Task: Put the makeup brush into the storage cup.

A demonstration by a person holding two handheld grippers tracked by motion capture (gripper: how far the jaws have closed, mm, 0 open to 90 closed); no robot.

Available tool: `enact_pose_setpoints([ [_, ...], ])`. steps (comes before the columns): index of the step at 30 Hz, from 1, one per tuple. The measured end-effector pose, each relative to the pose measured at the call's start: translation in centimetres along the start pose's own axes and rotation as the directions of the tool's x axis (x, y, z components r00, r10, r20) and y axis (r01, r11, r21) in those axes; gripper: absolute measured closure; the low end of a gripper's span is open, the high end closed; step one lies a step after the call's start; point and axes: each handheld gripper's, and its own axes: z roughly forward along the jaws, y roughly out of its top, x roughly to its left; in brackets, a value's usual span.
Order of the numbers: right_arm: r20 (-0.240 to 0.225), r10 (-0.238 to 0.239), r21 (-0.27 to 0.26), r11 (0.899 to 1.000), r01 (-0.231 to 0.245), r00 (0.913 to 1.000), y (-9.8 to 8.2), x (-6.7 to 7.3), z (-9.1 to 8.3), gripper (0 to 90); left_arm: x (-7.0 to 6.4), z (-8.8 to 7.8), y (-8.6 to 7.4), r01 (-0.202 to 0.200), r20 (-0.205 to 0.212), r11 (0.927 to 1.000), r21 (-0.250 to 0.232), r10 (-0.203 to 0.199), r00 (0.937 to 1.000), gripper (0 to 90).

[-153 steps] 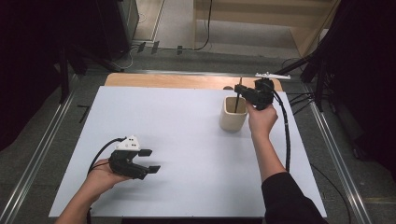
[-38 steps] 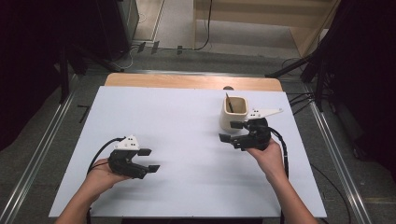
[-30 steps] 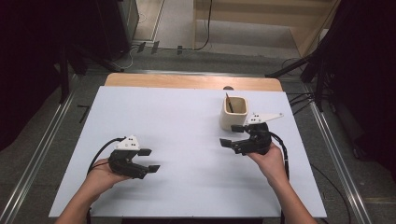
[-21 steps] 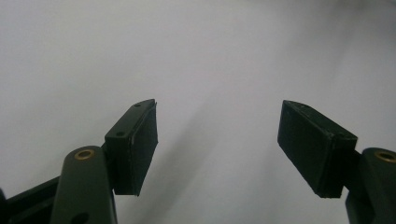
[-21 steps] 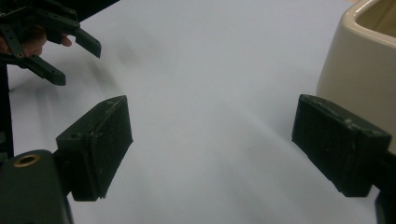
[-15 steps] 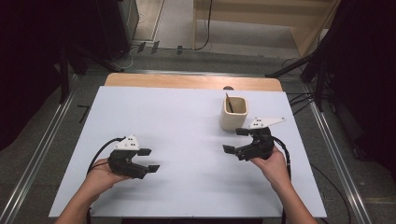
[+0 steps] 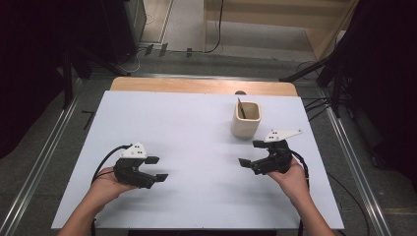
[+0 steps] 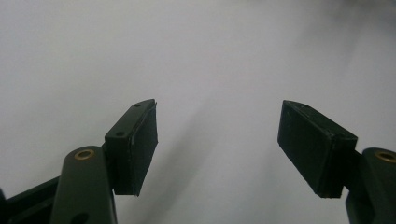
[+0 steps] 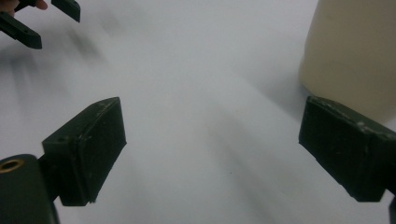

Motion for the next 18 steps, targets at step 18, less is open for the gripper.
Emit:
enact_pose_setpoints([
  [18, 0.011, 0.029, -0.004, 1.000, -0.029, 0.9995, -1.8, -0.6, -1.0, 8.7, 0.0, 0.1, 0.0, -0.005, 0.000, 1.0000, 0.003, 0.005, 1.0000, 29.3],
])
